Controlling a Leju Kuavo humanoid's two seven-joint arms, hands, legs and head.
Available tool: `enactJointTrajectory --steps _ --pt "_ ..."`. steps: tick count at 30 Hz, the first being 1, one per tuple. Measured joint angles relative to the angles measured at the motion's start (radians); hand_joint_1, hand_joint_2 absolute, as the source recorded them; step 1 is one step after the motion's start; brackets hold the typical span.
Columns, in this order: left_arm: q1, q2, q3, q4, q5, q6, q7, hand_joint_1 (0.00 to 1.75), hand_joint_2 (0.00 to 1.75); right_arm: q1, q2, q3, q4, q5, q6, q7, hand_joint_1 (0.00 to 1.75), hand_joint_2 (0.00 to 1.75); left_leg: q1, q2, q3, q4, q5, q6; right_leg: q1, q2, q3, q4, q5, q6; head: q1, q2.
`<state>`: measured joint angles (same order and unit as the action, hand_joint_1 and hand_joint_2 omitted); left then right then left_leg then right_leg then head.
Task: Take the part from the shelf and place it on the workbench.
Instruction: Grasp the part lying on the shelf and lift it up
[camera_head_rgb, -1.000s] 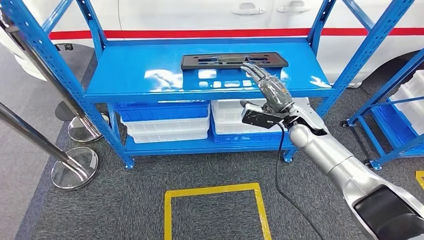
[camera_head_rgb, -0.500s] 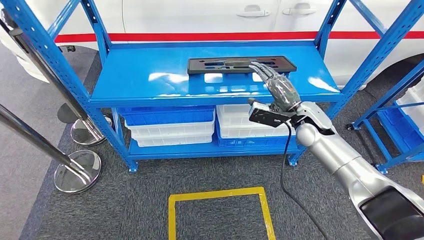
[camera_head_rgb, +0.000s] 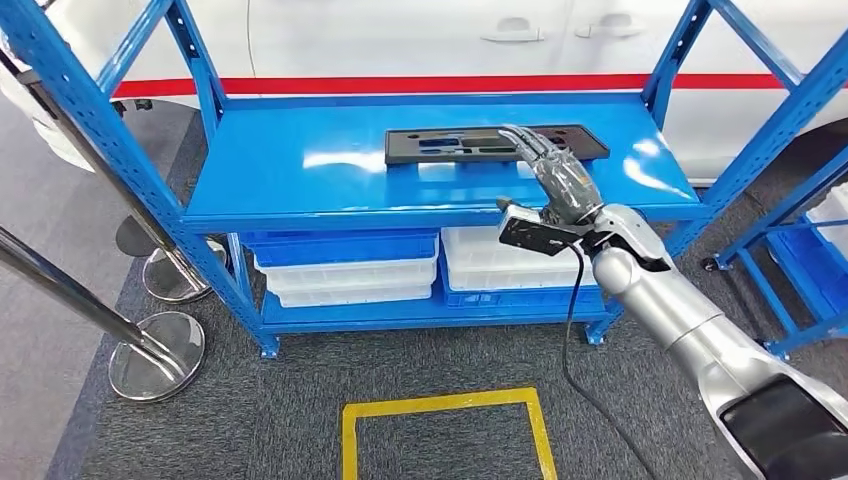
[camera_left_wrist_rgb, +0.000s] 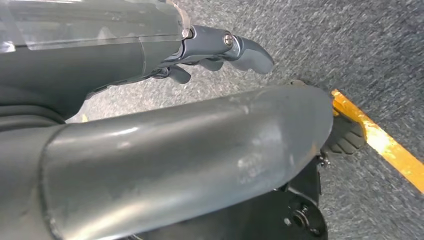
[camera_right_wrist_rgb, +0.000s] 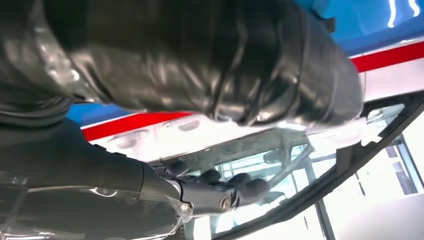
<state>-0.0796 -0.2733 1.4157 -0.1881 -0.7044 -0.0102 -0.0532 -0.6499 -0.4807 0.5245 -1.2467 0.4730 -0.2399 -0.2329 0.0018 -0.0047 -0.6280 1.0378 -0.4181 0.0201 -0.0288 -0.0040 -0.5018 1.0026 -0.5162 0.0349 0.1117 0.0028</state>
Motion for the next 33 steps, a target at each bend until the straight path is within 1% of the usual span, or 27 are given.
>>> enactJointTrajectory --steps 2,3,4,6,7,8,9,11,12,13,14,15,17,18,19,20,21,22,23,24,25,26,27,28,29,31,33 --pt "0.001 0.000 0.000 0.000 0.001 -0.001 0.000 0.00 0.00 0.004 -0.004 -0.005 -0.003 0.000 0.000 0.000 0.00 0.00 0.003 -0.002 0.012 -0.011 -0.007 0.016 -0.003 0.000 -0.002 0.016 0.000 0.009 0.000 0.000" --pt "0.001 -0.001 0.000 0.000 0.001 -0.001 0.000 0.00 0.00 0.004 -0.007 -0.008 -0.004 0.000 0.000 0.001 0.00 0.00 0.004 -0.003 0.020 -0.016 -0.009 0.023 -0.004 0.000 -0.015 0.045 -0.008 0.011 0.000 0.000" --pt "0.002 -0.001 0.000 0.000 0.001 -0.001 0.000 0.00 0.00 0.004 -0.010 -0.011 -0.004 0.000 0.001 0.001 0.00 0.00 0.004 -0.004 0.028 -0.019 -0.012 0.029 -0.004 0.000 -0.042 0.092 -0.024 0.012 0.000 0.000" --pt "0.002 -0.001 0.000 0.000 0.001 -0.001 -0.001 0.00 0.00 0.009 -0.018 -0.016 -0.004 0.001 0.002 0.002 0.00 0.00 0.000 -0.005 0.037 -0.020 -0.022 0.038 -0.002 0.001 -0.126 0.217 -0.069 0.013 0.000 0.000" --pt "0.003 -0.001 0.000 0.000 0.001 -0.001 -0.001 0.00 0.00 0.013 -0.021 -0.018 -0.004 0.001 0.003 0.002 0.00 0.00 -0.002 -0.006 0.043 -0.020 -0.029 0.040 -0.001 0.001 -0.165 0.264 -0.083 0.013 0.000 0.000" --pt "0.003 -0.001 0.000 0.000 0.001 -0.002 -0.001 0.00 0.00 0.018 -0.024 -0.020 -0.003 0.001 0.004 0.002 0.00 0.00 -0.005 -0.007 0.052 -0.020 -0.036 0.041 0.000 0.001 -0.192 0.282 -0.078 0.012 0.000 0.000" --pt "0.004 -0.001 0.000 0.000 0.000 -0.002 -0.001 0.00 0.00 0.021 -0.026 -0.022 -0.003 0.002 0.004 0.002 0.00 0.00 -0.008 -0.008 0.063 -0.020 -0.044 0.041 0.001 0.001 -0.200 0.264 -0.049 0.010 0.000 0.000" --pt "0.004 -0.001 0.000 0.000 0.000 -0.002 -0.001 0.00 0.00 0.023 -0.032 -0.029 -0.002 0.004 0.004 0.002 0.00 0.00 -0.011 -0.009 0.086 -0.021 -0.062 0.040 0.006 0.001 -0.173 0.145 0.051 -0.002 0.000 0.000" --pt "0.004 -0.002 0.000 0.000 -0.001 -0.002 -0.001 0.00 0.00 0.023 -0.035 -0.033 0.000 0.005 0.004 0.003 0.00 0.00 -0.012 -0.010 0.095 -0.021 -0.070 0.037 0.012 0.000 -0.159 0.086 0.083 -0.009 0.000 0.000" --pt "0.003 -0.002 0.000 0.000 -0.001 -0.002 -0.002 0.00 0.00 0.022 -0.037 -0.037 0.001 0.006 0.005 0.004 0.00 0.00 -0.012 -0.010 0.098 -0.021 -0.076 0.033 0.017 0.000 -0.148 0.044 0.102 -0.015 0.001 0.000" --pt "0.003 -0.003 0.000 0.000 -0.001 -0.002 -0.001 0.00 0.00 0.023 -0.040 -0.039 0.002 0.008 0.005 0.005 0.00 0.00 -0.011 -0.010 0.101 -0.021 -0.080 0.027 0.022 0.000 -0.145 0.024 0.106 -0.021 0.002 0.000" --pt "0.003 -0.004 0.000 0.000 -0.001 -0.002 -0.002 0.00 0.00 0.023 -0.042 -0.041 0.003 0.010 0.005 0.005 0.00 0.00 -0.011 -0.010 0.106 -0.020 -0.082 0.021 0.025 0.001 -0.144 0.017 0.099 -0.027 0.002 0.000" --pt "0.003 -0.004 0.000 0.000 -0.001 -0.002 -0.002 0.00 0.00 0.025 -0.047 -0.048 0.004 0.013 0.005 0.007 0.00 0.00 -0.014 -0.007 0.108 -0.001 -0.084 0.009 0.019 0.002 -0.126 0.005 0.102 -0.038 0.004 0.000" --pt "0.002 -0.004 0.001 0.000 -0.001 -0.002 -0.002 0.00 0.00 0.025 -0.049 -0.053 0.004 0.014 0.005 0.007 0.00 0.00 -0.014 -0.006 0.094 0.031 -0.085 0.004 0.015 0.002 -0.113 0.001 0.097 -0.044 0.003 0.000" --pt "0.001 -0.004 0.001 0.000 -0.001 -0.002 -0.002 0.00 0.00 0.025 -0.050 -0.056 0.005 0.014 0.005 0.008 0.00 0.00 -0.013 -0.004 0.069 0.078 -0.093 0.000 0.012 0.001 -0.102 -0.002 0.093 -0.047 0.002 0.000" --pt "0.000 -0.004 0.001 0.000 -0.001 -0.002 -0.002 0.00 0.00 0.025 -0.051 -0.058 0.006 0.015 0.005 0.008 0.00 0.00 -0.009 -0.003 0.032 0.138 -0.109 -0.004 0.012 0.001 -0.093 -0.004 0.086 -0.050 0.002 0.000" --pt "-0.001 -0.004 0.001 0.000 -0.001 -0.002 -0.002 0.00 0.00 0.026 -0.051 -0.059 0.007 0.015 0.005 0.008 0.00 0.00 -0.005 -0.002 -0.009 0.197 -0.134 -0.009 0.012 0.001 -0.085 -0.004 0.078 -0.052 0.001 0.000" --pt "0.000 -0.003 0.001 0.000 -0.001 -0.002 -0.002 0.00 0.00 0.027 -0.051 -0.059 0.008 0.015 0.005 0.008 0.00 0.00 -0.002 -0.002 -0.044 0.240 -0.157 -0.013 0.012 0.001 -0.077 -0.003 0.070 -0.052 0.001 0.000" --pt "0.001 -0.003 0.001 0.000 -0.001 -0.002 -0.002 0.00 0.00 0.029 -0.051 -0.059 0.010 0.015 0.005 0.008 0.00 0.00 0.000 -0.002 -0.069 0.260 -0.167 -0.016 0.012 0.002 -0.068 -0.003 0.062 -0.051 0.001 0.000" --pt "0.003 -0.003 0.001 0.000 -0.001 -0.002 -0.002 0.00 0.00 0.030 -0.051 -0.059 0.011 0.015 0.005 0.008 0.00 0.00 0.001 -0.002 -0.076 0.245 -0.154 -0.018 0.012 0.002 -0.057 -0.002 0.053 -0.050 0.001 0.000" --pt "0.004 -0.003 0.001 0.000 -0.001 -0.002 -0.002 0.00 0.00 0.031 -0.051 -0.059 0.011 0.015 0.005 0.008 0.00 0.00 0.002 -0.001 -0.067 0.198 -0.118 -0.017 0.012 0.003 -0.045 -0.002 0.044 -0.048 0.001 0.000" --pt "0.004 -0.003 0.001 0.000 -0.001 -0.002 -0.002 0.00 0.00 0.031 -0.051 -0.060 0.012 0.015 0.005 0.008 0.00 0.00 0.002 -0.001 -0.048 0.126 -0.065 -0.015 0.012 0.003 -0.033 -0.002 0.034 -0.045 0.001 0.000" --pt "0.005 -0.003 0.001 0.000 -0.001 -0.002 -0.002 0.00 0.00 0.031 -0.051 -0.060 0.012 0.015 0.005 0.008 0.00 0.00 -0.001 -0.001 -0.029 0.065 -0.026 -0.010 0.013 0.003 -0.022 -0.002 0.025 -0.042 0.001 0.000" --pt "0.004 -0.003 0.001 0.000 -0.001 -0.002 -0.002 0.00 0.00 0.031 -0.051 -0.061 0.013 0.015 0.005 0.008 0.00 0.00 -0.005 -0.001 -0.015 0.019 -0.004 -0.004 0.013 0.003 -0.015 -0.002 0.018 -0.037 0.001 0.000" --pt "0.004 -0.003 0.001 0.000 -0.001 -0.002 -0.002 0.00 0.00 0.031 -0.051 -0.061 0.014 0.016 0.005 0.008 0.00 0.00 -0.008 -0.002 -0.007 -0.005 0.007 0.004 0.014 0.003 -0.010 -0.003 0.012 -0.032 0.001 0.000" --pt "0.004 -0.003 0.001 0.000 -0.001 -0.002 -0.002 0.00 0.00 0.033 -0.053 -0.061 0.016 0.018 0.004 0.009 0.00 0.00 -0.010 -0.002 0.001 -0.012 0.002 0.018 0.014 0.004 -0.006 0.001 0.011 -0.019 0.001 0.000" --pt "0.005 -0.003 0.001 0.000 -0.001 -0.002 -0.002 0.00 0.00 0.033 -0.057 -0.065 0.018 0.020 0.004 0.011 0.00 0.00 -0.006 -0.002 0.018 -0.025 0.005 0.029 0.013 0.004 -0.016 0.038 0.011 -0.010 0.001 0.000"
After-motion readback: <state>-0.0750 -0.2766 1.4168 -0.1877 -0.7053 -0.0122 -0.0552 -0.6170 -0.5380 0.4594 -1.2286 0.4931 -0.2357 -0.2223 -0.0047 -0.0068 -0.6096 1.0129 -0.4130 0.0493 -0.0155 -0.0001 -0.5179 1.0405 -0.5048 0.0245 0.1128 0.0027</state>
